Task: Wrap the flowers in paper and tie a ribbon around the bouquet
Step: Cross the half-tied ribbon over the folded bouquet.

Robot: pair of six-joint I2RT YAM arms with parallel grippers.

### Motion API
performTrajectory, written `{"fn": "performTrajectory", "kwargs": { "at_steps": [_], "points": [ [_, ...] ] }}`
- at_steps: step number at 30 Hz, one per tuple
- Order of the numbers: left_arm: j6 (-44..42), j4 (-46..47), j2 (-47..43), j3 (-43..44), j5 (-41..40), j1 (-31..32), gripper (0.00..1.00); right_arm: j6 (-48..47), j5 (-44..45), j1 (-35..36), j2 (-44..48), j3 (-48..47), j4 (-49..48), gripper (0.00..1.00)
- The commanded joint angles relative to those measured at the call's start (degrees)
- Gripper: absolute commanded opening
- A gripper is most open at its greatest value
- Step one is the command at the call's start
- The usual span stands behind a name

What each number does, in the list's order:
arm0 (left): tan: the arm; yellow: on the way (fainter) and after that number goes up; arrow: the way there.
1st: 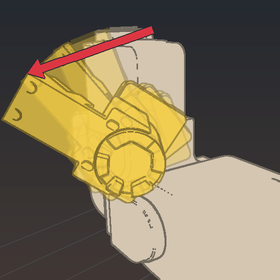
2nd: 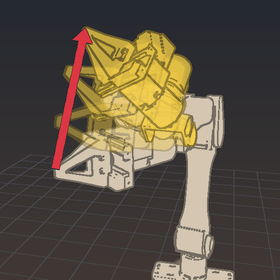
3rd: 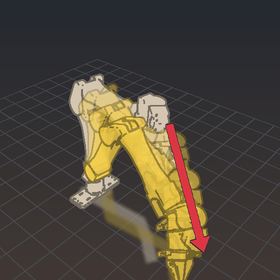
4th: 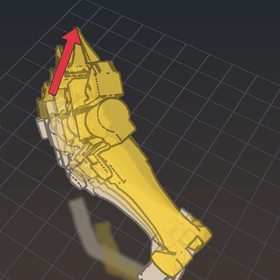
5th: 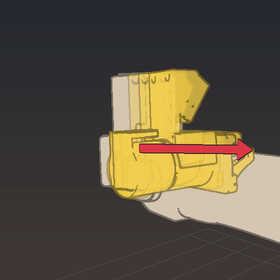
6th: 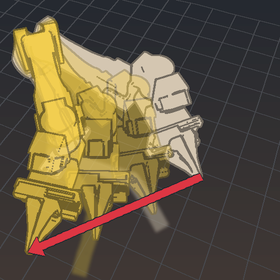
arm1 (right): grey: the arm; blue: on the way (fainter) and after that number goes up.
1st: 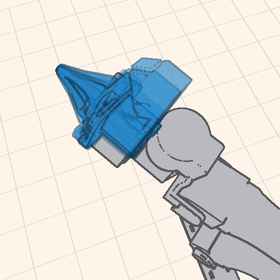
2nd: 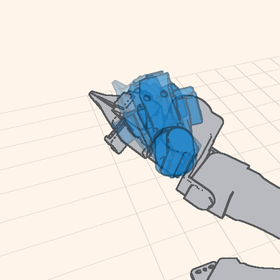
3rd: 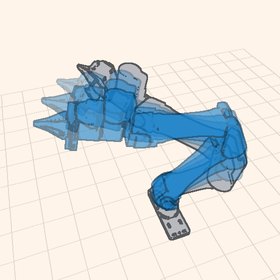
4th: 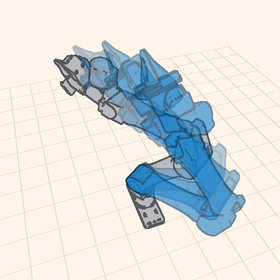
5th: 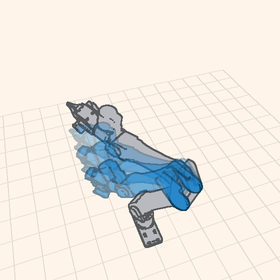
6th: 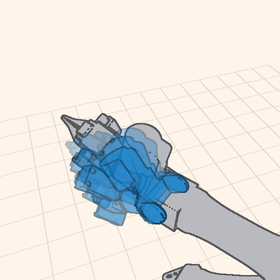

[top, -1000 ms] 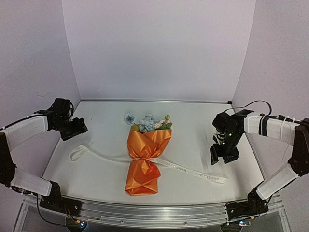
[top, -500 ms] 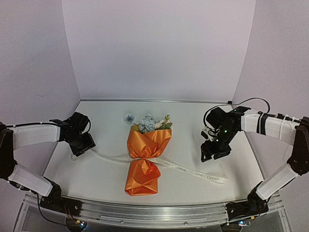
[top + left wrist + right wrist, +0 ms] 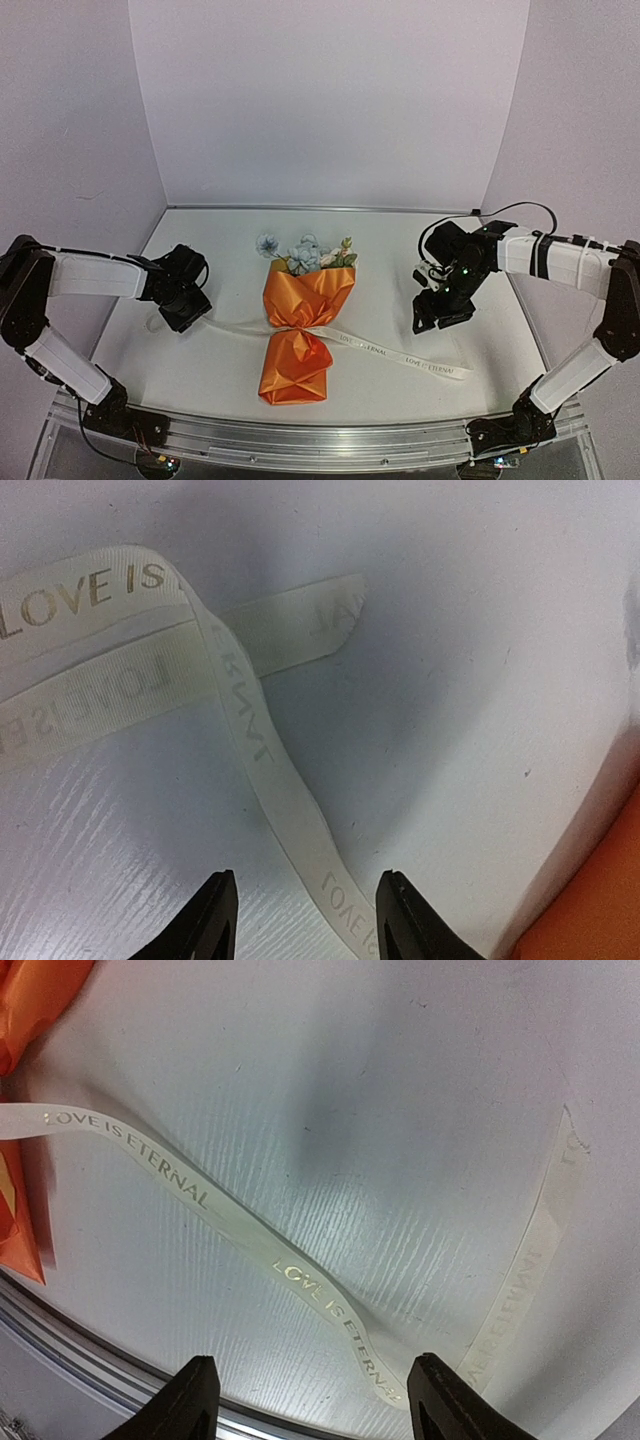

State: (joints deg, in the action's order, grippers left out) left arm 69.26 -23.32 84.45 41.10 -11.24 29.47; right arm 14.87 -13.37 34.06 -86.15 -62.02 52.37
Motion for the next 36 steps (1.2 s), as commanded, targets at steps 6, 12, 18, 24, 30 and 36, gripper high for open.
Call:
{"fn": "performTrajectory", "kwargs": {
  "at_steps": [6, 12, 18, 24, 30, 36],
  "points": [
    [4.2, 6.7, 4.4, -0.4, 1.6, 1.6, 0.38, 0.2, 0.3, 0.3, -0.1, -0.5, -0.6, 0.65],
    [6.2, 8.0, 6.7, 0.8, 2.6, 4.4, 0.29, 0.6, 0.4, 0.3, 0.0, -0.6, -0.6, 0.64],
    [5.2, 8.3, 5.6, 0.9, 1.2, 5.2, 0.04, 1.0, 0.6, 0.3, 0.3, -0.3, -0.6, 0.62],
    [-8.6, 7.8, -1.2, 7.3, 2.3, 5.2, 0.00, 1.5, 0.7, 0.4, 0.5, -0.6, -0.2, 0.60],
    [-18.9, 9.7, -4.3, 10.4, 13.2, 9.2, 0.00, 2.0, 1.1, 0.3, -0.5, -1.7, -0.1, 0.60],
    [-27.7, 14.8, -3.9, 11.7, 19.6, 20.1, 0.00, 3.1, 1.6, 0.3, -0.6, -1.9, 0.1, 0.60]
  ]
}}
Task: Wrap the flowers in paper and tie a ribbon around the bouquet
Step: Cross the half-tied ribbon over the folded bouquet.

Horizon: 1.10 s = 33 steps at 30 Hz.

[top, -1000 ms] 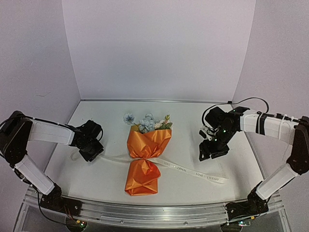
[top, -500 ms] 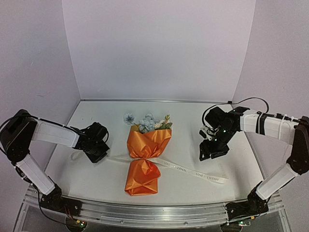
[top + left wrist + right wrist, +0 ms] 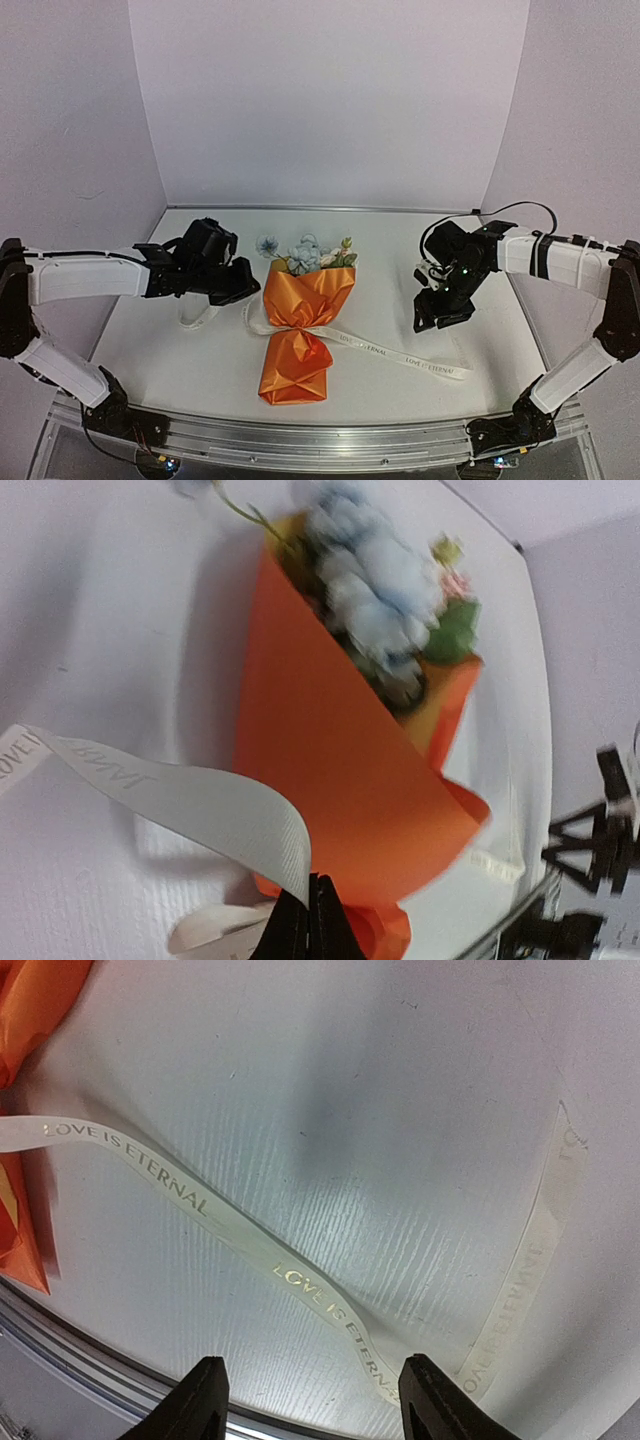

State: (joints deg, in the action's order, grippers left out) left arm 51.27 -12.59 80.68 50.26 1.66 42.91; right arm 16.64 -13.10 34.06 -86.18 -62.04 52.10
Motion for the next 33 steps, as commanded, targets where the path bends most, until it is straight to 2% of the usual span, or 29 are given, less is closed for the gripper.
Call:
{"fn": "performTrajectory", "kwargs": {
  "at_steps": [1, 5, 9, 18, 23, 29, 31, 33],
  "points": [
    [-11.3, 4.1, 0.6, 3.5, 6.6, 8.7, 0.00, 1.8, 1.5, 0.3, -0.6, -1.9, 0.4, 0.60],
    [-19.0, 4.0, 4.8, 7.7, 8.3, 15.0, 0.00, 3.8, 1.7, 0.3, -1.0, -1.3, 0.4, 0.60],
    [-26.2, 1.9, 10.9, 12.9, 11.3, 18.0, 0.00, 5.7, 1.6, 0.3, -1.7, -0.6, 0.2, 0.60],
    [-37.4, -5.0, 20.5, 21.1, 11.0, 24.3, 0.00, 8.6, 1.3, 0.3, -2.6, 0.4, -0.2, 0.60],
    [-40.5, -7.1, 24.1, 22.6, 8.9, 25.0, 0.02, 8.1, 0.8, 0.3, -3.8, 0.4, -0.4, 0.61],
    [-41.9, -7.6, 25.0, 24.2, 6.7, 25.0, 0.11, 6.0, -1.7, 0.3, -6.4, -0.1, -1.9, 0.62],
    [-42.5, -7.5, 25.5, 24.9, 7.1, 25.0, 0.05, 5.2, -2.9, 0.3, -7.4, -0.2, -2.6, 0.62],
    [-43.0, -7.8, 26.4, 25.8, 7.6, 25.1, 0.03, 4.8, -3.3, 0.3, -8.6, -0.4, -2.8, 0.62]
  ]
}}
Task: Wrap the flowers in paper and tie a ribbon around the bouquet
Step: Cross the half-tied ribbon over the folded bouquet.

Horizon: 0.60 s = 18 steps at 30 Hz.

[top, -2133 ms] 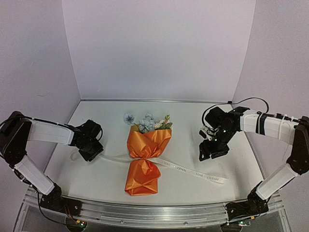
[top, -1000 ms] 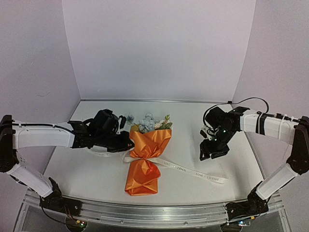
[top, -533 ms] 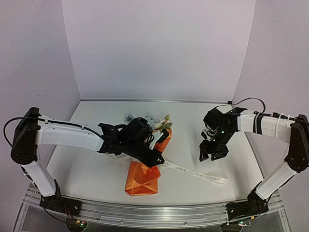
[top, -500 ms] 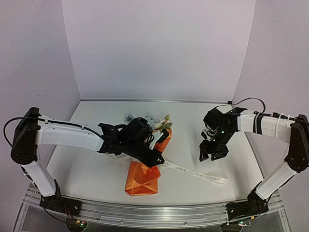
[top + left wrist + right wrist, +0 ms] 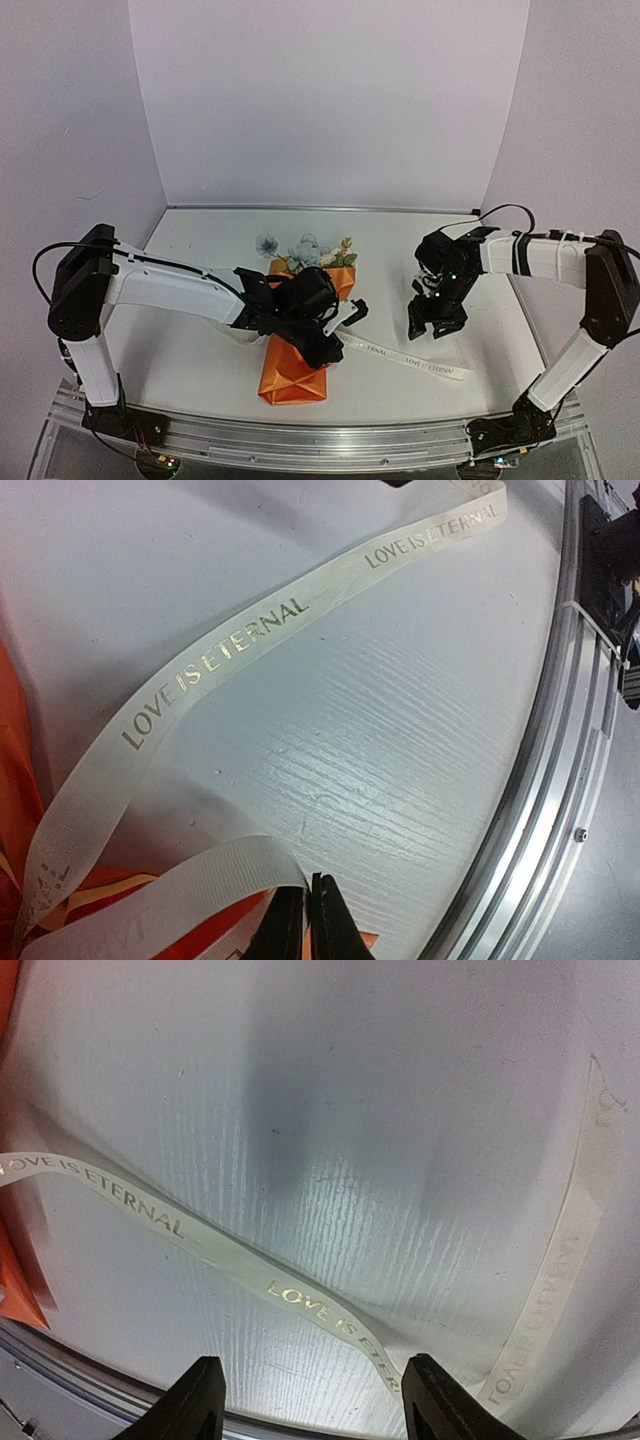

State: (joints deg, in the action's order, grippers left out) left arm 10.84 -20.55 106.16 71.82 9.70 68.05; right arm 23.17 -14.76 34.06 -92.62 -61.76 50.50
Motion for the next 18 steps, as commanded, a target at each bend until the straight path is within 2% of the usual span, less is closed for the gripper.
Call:
{"fn": "performTrajectory", "kwargs": {
  "at_steps": [1, 18],
  "points": [
    [-2.9, 0.0, 1.4, 4.8, -0.5, 0.0, 0.03, -1.7, -1.7, 0.3, -2.3, -0.6, -1.2, 0.62],
    [-4.8, -2.9, 6.0, 8.6, -2.1, 0.2, 0.04, -2.9, 2.3, 0.3, 5.0, 14.0, -0.6, 0.64]
  ]
}}
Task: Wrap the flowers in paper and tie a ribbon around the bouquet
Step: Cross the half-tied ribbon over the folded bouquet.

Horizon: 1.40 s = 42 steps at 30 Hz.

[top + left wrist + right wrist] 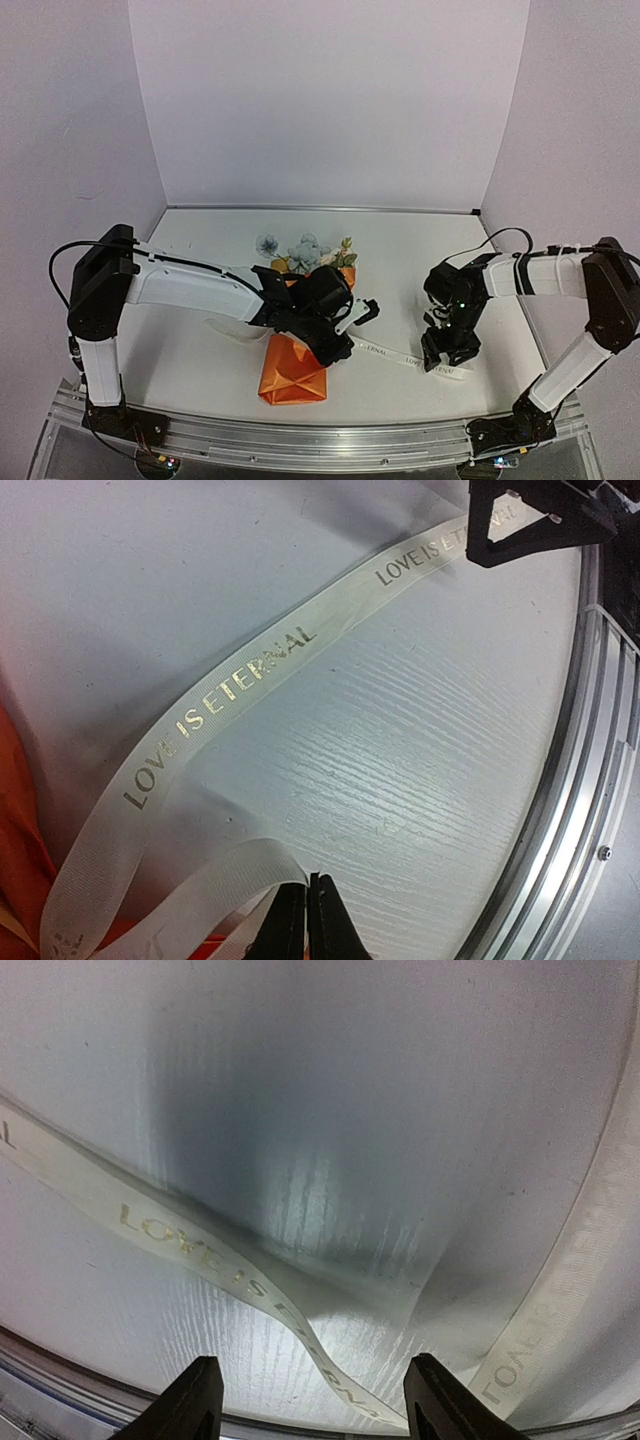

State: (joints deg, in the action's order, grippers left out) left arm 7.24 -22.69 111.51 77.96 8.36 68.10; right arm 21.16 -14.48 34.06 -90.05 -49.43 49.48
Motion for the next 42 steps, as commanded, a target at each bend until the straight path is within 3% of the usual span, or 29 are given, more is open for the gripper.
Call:
{"fn": "performTrajectory", "kwargs": {
  "at_steps": [1, 6, 10, 13, 18, 19, 24, 29, 35, 42],
  "points": [
    [-1.1, -0.8, 0.8, 2.6, -0.8, 0.2, 0.04, -1.0, 1.9, 0.3, 2.5, 2.0, 0.3, 0.64],
    [-1.0, -0.8, 1.0, 2.6, -1.2, 0.2, 0.04, -1.1, 0.7, 0.3, 1.4, 2.8, -0.3, 0.62],
    [-0.7, -0.5, 1.1, 2.6, -1.7, 0.2, 0.04, -0.6, -0.8, 0.3, 0.5, 3.2, -0.8, 0.52],
    [-0.5, -0.2, 1.4, 2.8, -2.4, 0.2, 0.06, -0.1, -1.7, 0.3, 0.3, 3.4, -1.0, 0.38],
    [-0.5, 0.4, 1.3, 3.1, -3.9, 0.2, 0.09, 0.8, -3.3, 0.3, 0.5, 3.2, -1.0, 0.02],
    [-0.5, 0.5, 1.1, 3.2, -4.0, 0.2, 0.10, 0.9, -3.4, 0.3, 0.8, 3.2, -1.0, 0.00],
    [-0.7, 0.4, 0.5, 3.0, -4.4, 0.2, 0.19, 1.5, -3.1, 0.3, 3.0, 2.0, 0.1, 0.00],
    [-0.2, 0.8, -1.6, 2.6, -5.1, 0.2, 0.41, 1.9, -1.6, 0.3, 4.8, -0.9, 3.0, 0.00],
    [-0.2, 1.6, -6.4, 1.7, -5.8, 0.2, 0.58, 2.2, -0.5, 0.4, 4.9, -5.9, 5.6, 0.00],
    [-0.8, 1.5, -10.3, 0.3, -6.8, -0.2, 0.64, 1.9, -1.0, 0.3, 1.5, -16.5, 10.7, 0.00]
  ]
}}
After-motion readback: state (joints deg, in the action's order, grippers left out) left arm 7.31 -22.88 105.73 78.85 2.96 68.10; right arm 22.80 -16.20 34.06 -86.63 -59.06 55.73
